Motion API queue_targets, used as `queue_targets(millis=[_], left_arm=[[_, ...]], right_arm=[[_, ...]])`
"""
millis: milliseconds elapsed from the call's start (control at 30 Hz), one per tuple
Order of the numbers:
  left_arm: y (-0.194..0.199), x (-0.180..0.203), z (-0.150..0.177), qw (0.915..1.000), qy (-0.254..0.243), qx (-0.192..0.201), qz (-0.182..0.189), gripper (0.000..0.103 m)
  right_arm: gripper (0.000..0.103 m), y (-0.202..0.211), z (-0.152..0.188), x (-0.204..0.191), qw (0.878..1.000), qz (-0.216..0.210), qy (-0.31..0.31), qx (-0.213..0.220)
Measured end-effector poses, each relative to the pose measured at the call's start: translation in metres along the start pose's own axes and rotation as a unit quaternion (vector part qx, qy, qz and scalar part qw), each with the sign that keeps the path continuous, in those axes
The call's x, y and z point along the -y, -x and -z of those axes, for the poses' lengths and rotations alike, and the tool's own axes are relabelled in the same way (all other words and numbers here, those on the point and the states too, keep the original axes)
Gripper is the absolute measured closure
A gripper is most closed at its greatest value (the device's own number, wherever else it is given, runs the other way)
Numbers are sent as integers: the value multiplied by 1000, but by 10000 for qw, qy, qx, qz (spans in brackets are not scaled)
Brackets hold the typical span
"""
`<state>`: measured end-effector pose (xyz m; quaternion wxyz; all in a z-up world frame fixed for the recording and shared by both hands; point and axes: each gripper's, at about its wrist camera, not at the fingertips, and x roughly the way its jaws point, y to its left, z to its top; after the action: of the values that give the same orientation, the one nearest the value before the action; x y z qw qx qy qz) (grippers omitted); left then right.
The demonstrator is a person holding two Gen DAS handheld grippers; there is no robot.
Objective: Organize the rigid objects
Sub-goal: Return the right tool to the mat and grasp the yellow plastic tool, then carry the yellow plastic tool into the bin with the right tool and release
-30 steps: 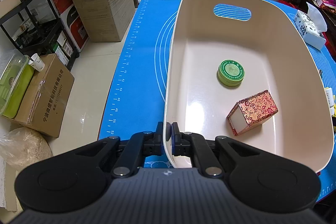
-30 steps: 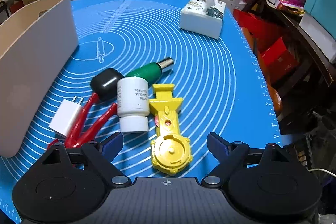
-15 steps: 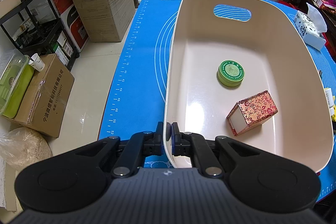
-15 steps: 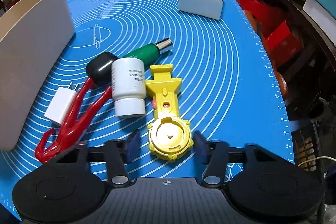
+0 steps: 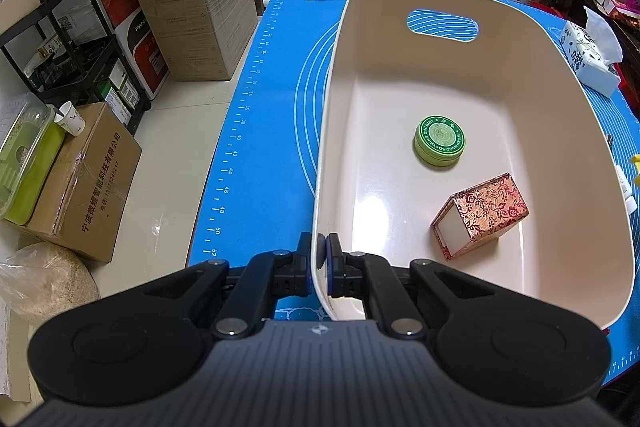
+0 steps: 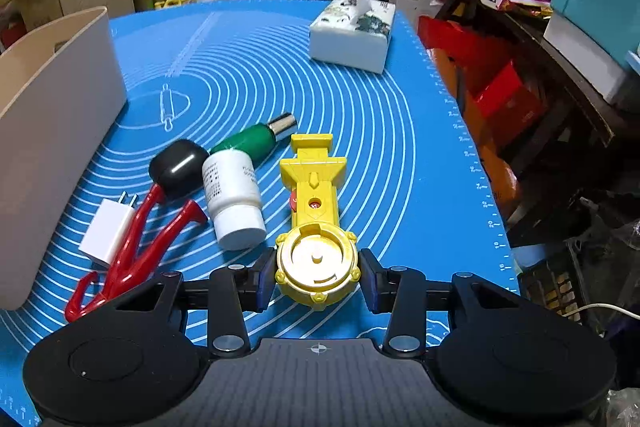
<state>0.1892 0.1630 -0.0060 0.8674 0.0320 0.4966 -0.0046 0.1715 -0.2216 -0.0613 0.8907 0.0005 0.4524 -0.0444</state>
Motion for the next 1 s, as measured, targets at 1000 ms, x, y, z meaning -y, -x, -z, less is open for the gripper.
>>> queue_targets(millis=[1000], left_arm=[[1, -1, 0, 10000, -23, 5, -25, 95]], right_arm=[[54, 72, -91, -146, 9766, -1316, 826, 1487]])
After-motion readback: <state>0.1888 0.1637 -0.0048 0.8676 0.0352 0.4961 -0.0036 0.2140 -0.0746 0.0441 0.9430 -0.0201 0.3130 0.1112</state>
